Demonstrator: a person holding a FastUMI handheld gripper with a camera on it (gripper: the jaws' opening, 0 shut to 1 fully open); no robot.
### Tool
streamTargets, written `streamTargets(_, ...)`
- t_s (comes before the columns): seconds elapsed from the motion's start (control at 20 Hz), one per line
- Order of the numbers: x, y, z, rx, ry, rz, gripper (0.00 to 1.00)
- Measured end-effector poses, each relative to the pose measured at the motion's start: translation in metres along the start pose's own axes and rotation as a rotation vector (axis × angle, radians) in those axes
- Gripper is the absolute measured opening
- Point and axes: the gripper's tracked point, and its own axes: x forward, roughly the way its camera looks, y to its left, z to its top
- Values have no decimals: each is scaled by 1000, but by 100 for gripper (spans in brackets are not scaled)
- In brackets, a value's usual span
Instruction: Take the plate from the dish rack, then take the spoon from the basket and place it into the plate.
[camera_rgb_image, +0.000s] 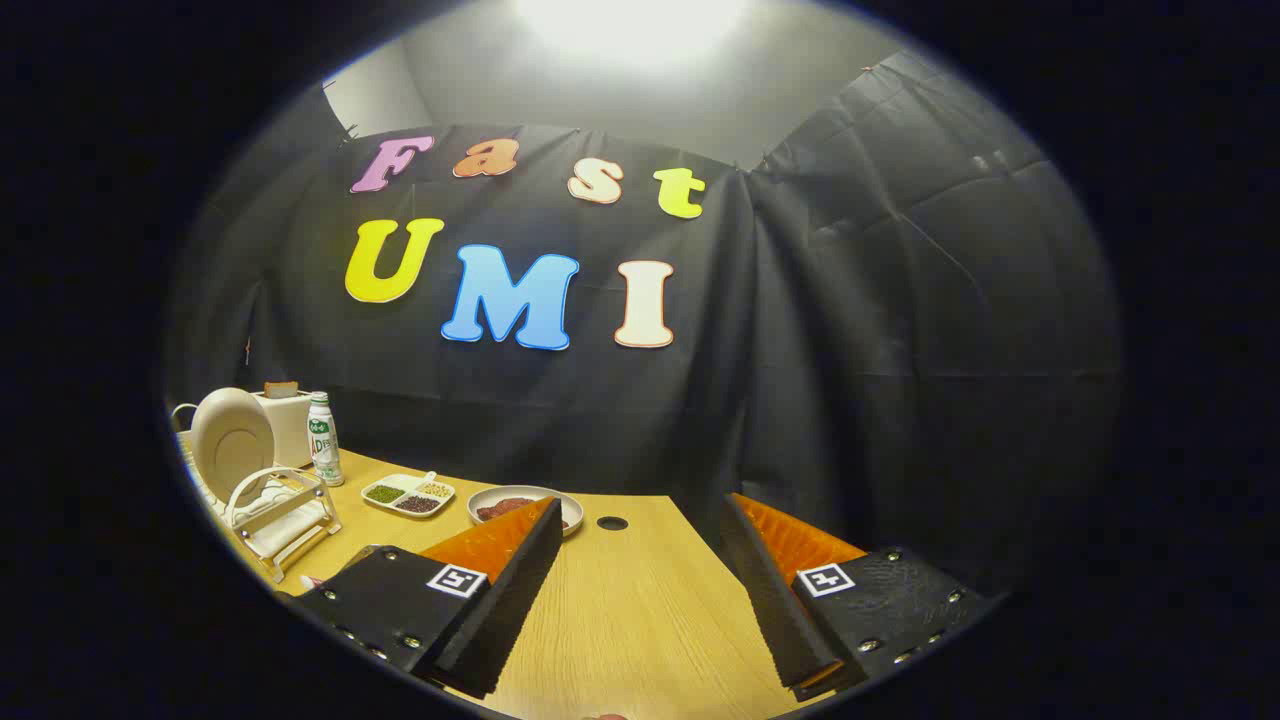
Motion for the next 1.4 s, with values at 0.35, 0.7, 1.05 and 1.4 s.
streamTargets(0.35, -51, 67, 64, -25, 33, -12, 97)
streamTargets(0.7, -84, 173, 97, 24, 56, 45, 97)
streamTargets(1.05, -87, 292, 113, 31, 94, 150, 98)
streamTargets(1.4, -70, 378, 79, 21, 246, 125, 97)
